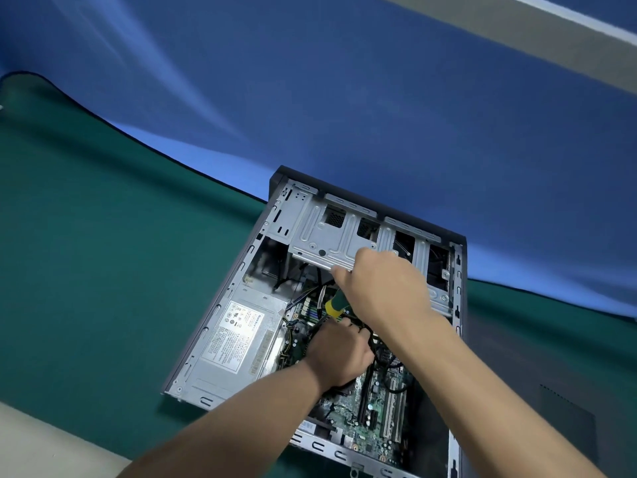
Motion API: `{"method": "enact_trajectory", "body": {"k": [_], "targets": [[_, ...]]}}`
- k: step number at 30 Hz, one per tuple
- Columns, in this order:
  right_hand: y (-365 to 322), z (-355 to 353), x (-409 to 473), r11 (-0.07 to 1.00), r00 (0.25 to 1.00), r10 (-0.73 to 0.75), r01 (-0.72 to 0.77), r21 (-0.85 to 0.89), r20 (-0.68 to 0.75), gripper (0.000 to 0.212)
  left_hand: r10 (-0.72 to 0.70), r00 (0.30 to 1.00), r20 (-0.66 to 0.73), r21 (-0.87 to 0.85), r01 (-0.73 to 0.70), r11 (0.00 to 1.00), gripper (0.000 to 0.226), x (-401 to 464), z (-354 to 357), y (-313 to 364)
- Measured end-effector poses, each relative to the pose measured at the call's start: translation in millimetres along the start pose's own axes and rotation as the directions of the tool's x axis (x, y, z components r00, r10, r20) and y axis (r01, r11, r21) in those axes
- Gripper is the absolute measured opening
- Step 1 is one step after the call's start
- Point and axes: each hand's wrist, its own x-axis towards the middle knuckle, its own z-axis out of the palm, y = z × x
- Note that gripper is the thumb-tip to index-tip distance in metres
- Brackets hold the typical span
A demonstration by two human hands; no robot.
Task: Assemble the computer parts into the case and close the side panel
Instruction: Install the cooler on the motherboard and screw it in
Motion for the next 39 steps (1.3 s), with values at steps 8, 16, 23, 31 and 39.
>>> {"method": "enact_trajectory", "body": {"k": [8,16,23,31,39], "targets": [[0.2,-9.1,16.9,0.965,0.951,-0.239,0.21,0.159,0.195,0.016,0.006,1.0,-0.022,0.086,-0.004,0.996,0.04,-6.8,-17.7,13.2],[17.5,-8.3,16.9,0.972,0.951,-0.228,0.207,0.114,0.21,0.027,-0.038,0.993,0.11,0.047,0.033,0.998,0.029,0.1,-6.6,8.6],[32.6,12.9,4.9,0.987,0.995,0.092,-0.086,0.138,-0.033,0.043,0.036,0.987,0.155,0.266,-0.077,0.961,0.036,2.6,3.5,4.8],[57.3,7.9,-24.6,0.902,0.921,0.328,-0.239,0.359,-0.211,0.025,0.016,0.994,0.104,0.216,-0.038,0.976,0.038,-0.4,-6.2,4.9],[74.9,-24.8,-60.1,0.883,0.843,0.422,-0.298,0.363,-0.334,0.022,-0.053,0.845,0.532,-0.147,0.154,0.977,0.029,21.7,-48.9,-4.4]]}}
